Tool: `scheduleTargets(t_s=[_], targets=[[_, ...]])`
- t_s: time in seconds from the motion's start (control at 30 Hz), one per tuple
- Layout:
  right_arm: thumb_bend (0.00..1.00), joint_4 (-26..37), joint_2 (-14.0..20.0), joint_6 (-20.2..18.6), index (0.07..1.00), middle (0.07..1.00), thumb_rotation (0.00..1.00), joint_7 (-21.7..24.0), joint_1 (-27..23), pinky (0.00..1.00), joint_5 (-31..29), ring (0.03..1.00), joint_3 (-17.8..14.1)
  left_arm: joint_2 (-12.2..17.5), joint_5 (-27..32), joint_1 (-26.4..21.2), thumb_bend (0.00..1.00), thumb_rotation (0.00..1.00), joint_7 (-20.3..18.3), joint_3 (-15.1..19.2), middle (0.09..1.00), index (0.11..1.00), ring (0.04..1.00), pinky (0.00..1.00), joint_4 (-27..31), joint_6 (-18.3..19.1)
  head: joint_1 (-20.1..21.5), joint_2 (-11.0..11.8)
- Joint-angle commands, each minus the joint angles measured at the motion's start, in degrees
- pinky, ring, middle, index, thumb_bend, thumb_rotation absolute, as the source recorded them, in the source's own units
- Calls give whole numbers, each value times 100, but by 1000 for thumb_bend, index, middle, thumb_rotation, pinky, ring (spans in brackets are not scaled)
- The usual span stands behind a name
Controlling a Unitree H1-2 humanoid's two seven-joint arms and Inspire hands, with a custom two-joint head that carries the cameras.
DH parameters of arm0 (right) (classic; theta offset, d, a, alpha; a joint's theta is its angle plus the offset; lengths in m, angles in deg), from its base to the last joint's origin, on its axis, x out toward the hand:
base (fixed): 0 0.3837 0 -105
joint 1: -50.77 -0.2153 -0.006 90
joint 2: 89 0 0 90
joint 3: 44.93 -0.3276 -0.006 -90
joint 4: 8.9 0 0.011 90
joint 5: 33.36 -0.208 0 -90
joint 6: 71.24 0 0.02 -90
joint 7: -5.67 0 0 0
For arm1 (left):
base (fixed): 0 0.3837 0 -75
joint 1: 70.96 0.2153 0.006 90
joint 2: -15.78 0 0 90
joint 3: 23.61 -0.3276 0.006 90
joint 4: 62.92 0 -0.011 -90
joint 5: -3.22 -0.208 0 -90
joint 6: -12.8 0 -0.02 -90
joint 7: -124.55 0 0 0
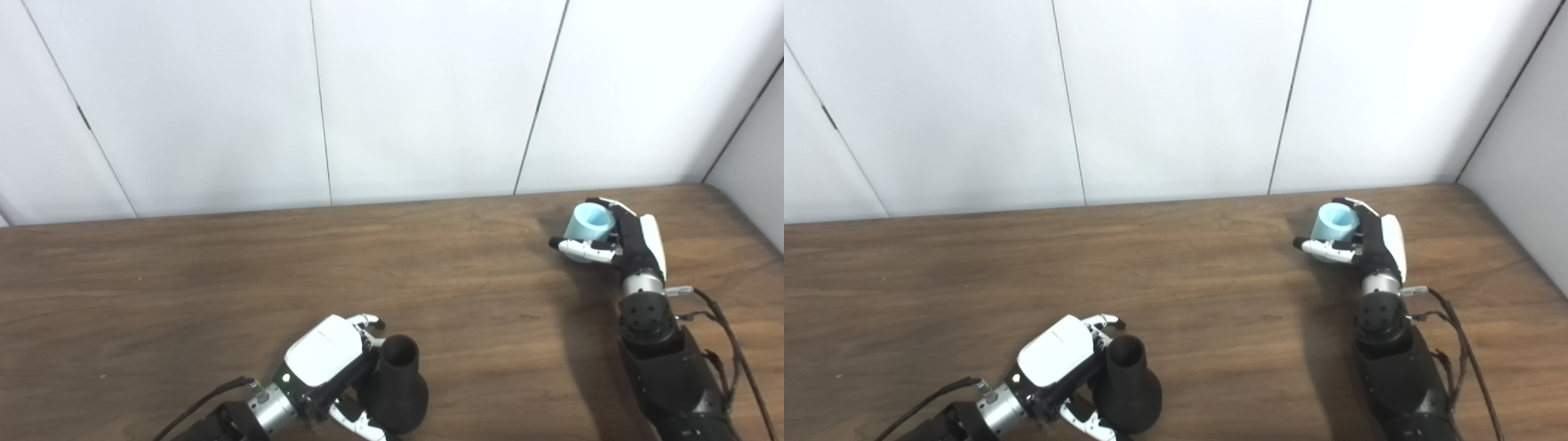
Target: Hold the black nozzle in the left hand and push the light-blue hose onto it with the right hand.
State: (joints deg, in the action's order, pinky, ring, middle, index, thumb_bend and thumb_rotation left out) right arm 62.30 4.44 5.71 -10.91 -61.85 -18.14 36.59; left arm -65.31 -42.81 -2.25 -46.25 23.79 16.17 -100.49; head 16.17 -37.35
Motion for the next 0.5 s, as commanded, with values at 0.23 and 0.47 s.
scheduleTargets(t_s=[0.23,0.47], targets=[[532,102,-6,289,482,502,11,-397,-153,406,168,485,-27,102,-462,456,524,0,-716,-464,476,493,538,793,-233,-231,15,-19],[519,126,4,668,496,486,0,-457,-110,356,177,413,-32,92,-453,463,524,0,-722,-466,478,491,534,789,-222,-230,28,-20]])
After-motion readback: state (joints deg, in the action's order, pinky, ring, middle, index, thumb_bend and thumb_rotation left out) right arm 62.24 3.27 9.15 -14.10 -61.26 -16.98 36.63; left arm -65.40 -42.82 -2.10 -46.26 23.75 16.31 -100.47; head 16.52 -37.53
